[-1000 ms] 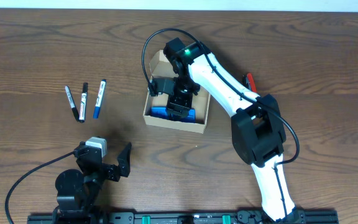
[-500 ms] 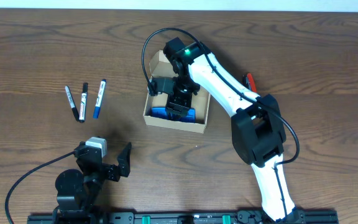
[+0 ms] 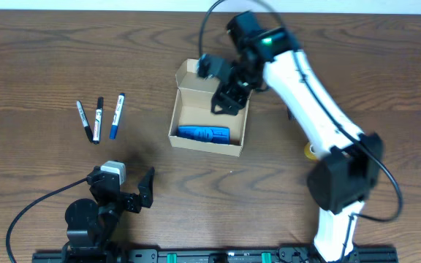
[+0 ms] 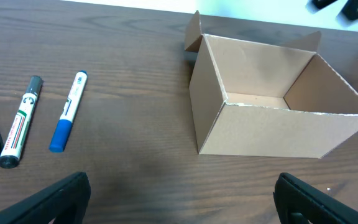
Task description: Pack container
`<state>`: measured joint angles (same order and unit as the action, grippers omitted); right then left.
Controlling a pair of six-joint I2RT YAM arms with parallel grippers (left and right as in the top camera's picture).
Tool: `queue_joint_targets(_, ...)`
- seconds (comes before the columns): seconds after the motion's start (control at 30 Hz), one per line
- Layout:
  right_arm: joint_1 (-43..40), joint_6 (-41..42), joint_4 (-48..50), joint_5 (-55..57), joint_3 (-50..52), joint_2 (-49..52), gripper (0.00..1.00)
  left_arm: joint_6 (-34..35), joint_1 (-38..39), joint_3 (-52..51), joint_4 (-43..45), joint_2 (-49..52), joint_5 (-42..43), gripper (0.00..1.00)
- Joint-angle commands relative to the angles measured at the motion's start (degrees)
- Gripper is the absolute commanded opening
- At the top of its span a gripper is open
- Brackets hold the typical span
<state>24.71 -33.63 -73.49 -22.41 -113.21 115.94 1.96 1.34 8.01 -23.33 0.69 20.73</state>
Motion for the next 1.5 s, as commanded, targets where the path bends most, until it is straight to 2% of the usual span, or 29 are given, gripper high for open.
queue_joint_targets(0.0, -0.8, 19.0, -1.4, 8.3, -0.3, -2.3, 0.72, 0.6, 0.2, -1.2, 0.0, -0.4, -0.2, 0.95)
queue_joint_targets(0.07, -0.7, 29.6, -3.5, 14.0, -0.3, -2.6, 0.72, 0.6, 0.2, -1.2, 0.0, -0.4, -0.2, 0.96)
queue_joint_targets(0.17, -0.5, 38.0, -5.5, 18.3, 0.1, -2.4, 0.72, 0.6, 0.2, -1.2, 0.0, -0.4, -0.2, 0.95)
queue_joint_targets(0.3, -0.4, 45.9, -4.7, 23.6, 3.4, -2.4, 0.76, 0.6, 0.2, -1.2, -0.1, -0.4, -0.2, 0.95)
queue_joint_targets(0.5, -0.4, 53.7, 0.4, 23.5, 12.7, -2.4, 0.78, 0.6, 0.2, -1.2, 0.0, -0.4, -0.2, 0.95)
queue_joint_targets(0.8, 0.1, 54.6, 8.0, 25.5, 19.8, -2.4, 0.79, 0.6, 0.2, -1.2, 0.0, -0.4, -0.2, 0.95)
queue_joint_targets(1.0, -0.2, 53.0, 8.4, 32.3, 20.1, -2.4, 0.8, 0.6, 0.2, -1.2, -0.1, -0.4, -0.2, 0.95)
queue_joint_targets(1.47, -1.9, 47.7, 10.5, 36.0, 20.1, -2.4, 0.81, 0.6, 0.2, -1.2, 0.0, -0.4, -0.2, 0.95)
